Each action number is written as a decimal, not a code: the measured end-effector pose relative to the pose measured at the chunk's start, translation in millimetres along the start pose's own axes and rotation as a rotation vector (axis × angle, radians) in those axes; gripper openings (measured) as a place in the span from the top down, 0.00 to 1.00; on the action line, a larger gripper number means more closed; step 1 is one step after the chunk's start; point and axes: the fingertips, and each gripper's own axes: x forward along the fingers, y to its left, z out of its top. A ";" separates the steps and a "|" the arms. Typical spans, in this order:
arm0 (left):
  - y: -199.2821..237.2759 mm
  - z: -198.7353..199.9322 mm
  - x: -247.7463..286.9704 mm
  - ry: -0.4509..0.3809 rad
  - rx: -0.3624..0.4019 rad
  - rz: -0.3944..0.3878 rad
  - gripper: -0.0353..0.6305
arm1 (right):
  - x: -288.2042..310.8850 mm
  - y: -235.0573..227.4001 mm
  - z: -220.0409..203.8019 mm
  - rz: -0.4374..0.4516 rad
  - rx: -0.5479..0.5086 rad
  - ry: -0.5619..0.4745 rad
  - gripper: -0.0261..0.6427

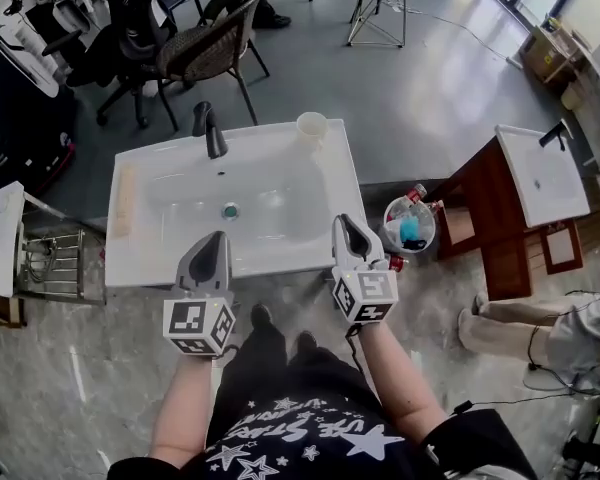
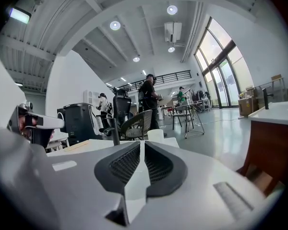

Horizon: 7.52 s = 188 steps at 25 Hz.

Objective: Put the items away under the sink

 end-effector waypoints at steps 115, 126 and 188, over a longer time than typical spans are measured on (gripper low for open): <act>3.0 -36.6 34.4 0.080 -0.022 -0.099 0.93 | 60.2 71.8 25.2 0.229 0.015 0.030 0.37; -24.8 -73.0 -106.2 0.073 -0.068 0.164 0.93 | -41.3 116.6 2.5 0.452 0.028 0.057 0.37; 221.1 -455.5 -78.0 -0.066 0.008 0.160 0.93 | 126.9 252.1 -419.2 0.581 -0.177 -0.038 0.37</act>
